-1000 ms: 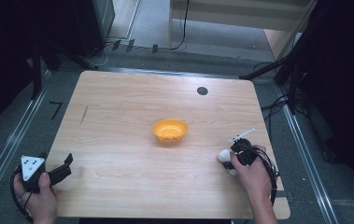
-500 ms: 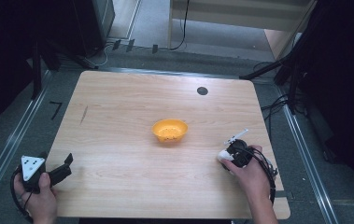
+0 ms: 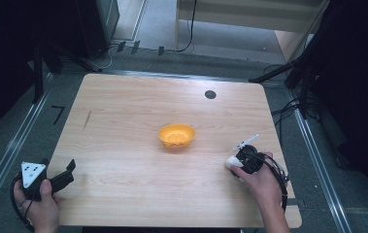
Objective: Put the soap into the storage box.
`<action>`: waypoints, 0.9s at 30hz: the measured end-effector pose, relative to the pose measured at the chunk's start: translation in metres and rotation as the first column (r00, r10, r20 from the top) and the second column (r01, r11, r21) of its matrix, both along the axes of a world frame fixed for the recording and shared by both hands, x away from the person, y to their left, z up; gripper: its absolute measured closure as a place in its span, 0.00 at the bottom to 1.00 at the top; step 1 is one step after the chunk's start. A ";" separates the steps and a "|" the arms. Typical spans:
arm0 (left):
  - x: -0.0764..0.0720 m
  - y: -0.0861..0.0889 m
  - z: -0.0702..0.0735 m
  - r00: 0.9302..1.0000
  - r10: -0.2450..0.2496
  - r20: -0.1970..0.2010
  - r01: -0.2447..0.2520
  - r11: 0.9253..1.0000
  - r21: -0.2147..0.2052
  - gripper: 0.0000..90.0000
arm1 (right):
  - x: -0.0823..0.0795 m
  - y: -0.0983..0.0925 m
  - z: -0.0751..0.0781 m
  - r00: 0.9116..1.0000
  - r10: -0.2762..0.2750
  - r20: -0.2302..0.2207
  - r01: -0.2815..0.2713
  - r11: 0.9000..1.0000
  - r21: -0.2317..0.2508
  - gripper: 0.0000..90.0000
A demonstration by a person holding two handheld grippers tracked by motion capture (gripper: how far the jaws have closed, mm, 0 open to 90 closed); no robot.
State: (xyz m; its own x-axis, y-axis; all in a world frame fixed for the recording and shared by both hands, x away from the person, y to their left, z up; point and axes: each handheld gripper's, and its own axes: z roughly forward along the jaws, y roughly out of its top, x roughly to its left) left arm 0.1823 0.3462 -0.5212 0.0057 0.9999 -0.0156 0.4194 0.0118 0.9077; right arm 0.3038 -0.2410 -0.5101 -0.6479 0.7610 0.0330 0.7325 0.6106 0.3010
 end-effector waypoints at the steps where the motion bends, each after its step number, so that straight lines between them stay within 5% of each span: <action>1: 0.000 0.000 0.000 1.000 -0.001 0.000 0.001 1.000 -0.002 0.15 | 0.000 -0.001 0.000 1.000 0.006 0.008 -0.006 1.000 0.005 0.57; 7: 0.000 -0.001 0.000 1.000 0.000 -0.003 0.000 1.000 0.003 0.15 | -0.003 -0.009 -0.002 0.999 0.016 0.043 -0.018 0.998 0.058 0.57; 11: 0.000 0.000 0.000 1.000 -0.001 -0.001 0.001 1.000 0.001 0.15 | -0.003 -0.013 0.000 0.999 0.014 0.048 -0.017 0.999 0.047 0.57; 18: 0.000 -0.001 0.000 1.000 0.000 -0.002 0.000 1.000 0.003 0.15 | -0.002 -0.020 0.016 0.995 0.027 0.095 -0.036 0.994 0.102 0.57; 27: 0.000 0.000 0.000 1.000 -0.001 -0.001 0.001 1.000 0.000 0.15 | 0.010 -0.007 0.029 0.990 0.090 0.109 -0.101 0.991 0.091 0.57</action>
